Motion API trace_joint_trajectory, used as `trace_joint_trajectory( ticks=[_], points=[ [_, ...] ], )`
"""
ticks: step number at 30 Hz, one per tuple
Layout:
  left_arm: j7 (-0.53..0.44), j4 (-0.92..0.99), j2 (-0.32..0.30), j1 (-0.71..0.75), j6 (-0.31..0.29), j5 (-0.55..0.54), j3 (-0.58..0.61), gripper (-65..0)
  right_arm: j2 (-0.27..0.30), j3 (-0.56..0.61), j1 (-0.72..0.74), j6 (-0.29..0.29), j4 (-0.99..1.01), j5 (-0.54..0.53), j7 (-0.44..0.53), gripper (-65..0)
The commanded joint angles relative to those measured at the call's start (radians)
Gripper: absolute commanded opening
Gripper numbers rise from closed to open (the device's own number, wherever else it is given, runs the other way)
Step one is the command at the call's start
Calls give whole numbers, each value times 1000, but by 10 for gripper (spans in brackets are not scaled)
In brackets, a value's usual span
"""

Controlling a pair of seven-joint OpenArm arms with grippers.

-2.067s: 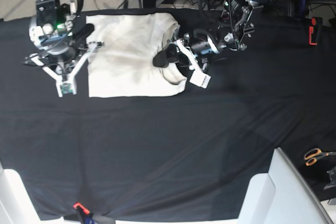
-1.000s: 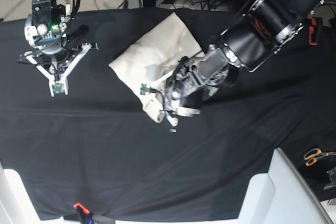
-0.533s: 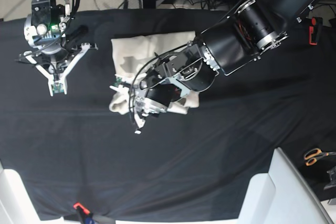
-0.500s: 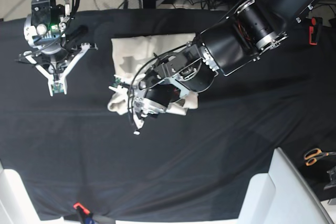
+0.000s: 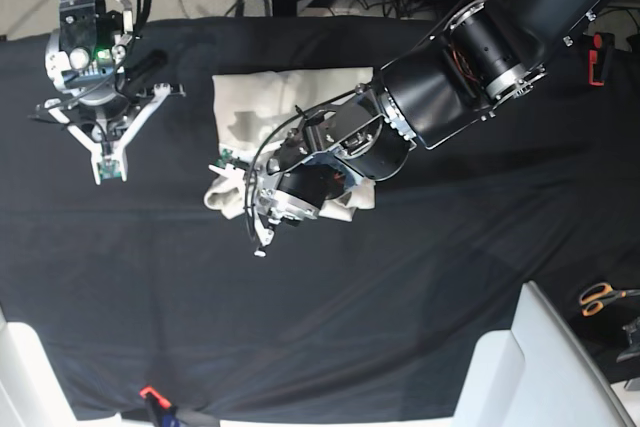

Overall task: Fold the T-shirt properly
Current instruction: 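Press and tuck the bundle's corner with the left gripper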

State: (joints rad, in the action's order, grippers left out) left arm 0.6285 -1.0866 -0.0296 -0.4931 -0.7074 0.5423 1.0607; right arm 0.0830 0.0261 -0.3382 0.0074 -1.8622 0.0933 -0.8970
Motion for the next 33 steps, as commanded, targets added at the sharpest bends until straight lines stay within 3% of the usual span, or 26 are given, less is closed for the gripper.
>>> trace_joint_trajectory(
  ticks=[1,20,27,28,30,33],
  points=[
    [-6,-14,24,-26,9,3,-12,-650,5,-2,6,-5,-3,7,16,-648],
    [-2,23,27,-25,9,0,-15,-650,1,-2,20,-5,28,7,16,-648],
    [52,24,27,-37,9,8,-15,-650,1,-2,18,-5,28,7,16,-648],
    [52,24,26,-40,9,11,-15,-625,1,-1,18,-5,28,7,16,-648],
    [54,24,24,-55,9,11,-15,-504,-1,1,18,-5,28,7,16,-648],
    [54,24,24,-74,9,11,-15,-370,-1,2,18,-5,28,7,16,-648]
  ],
)
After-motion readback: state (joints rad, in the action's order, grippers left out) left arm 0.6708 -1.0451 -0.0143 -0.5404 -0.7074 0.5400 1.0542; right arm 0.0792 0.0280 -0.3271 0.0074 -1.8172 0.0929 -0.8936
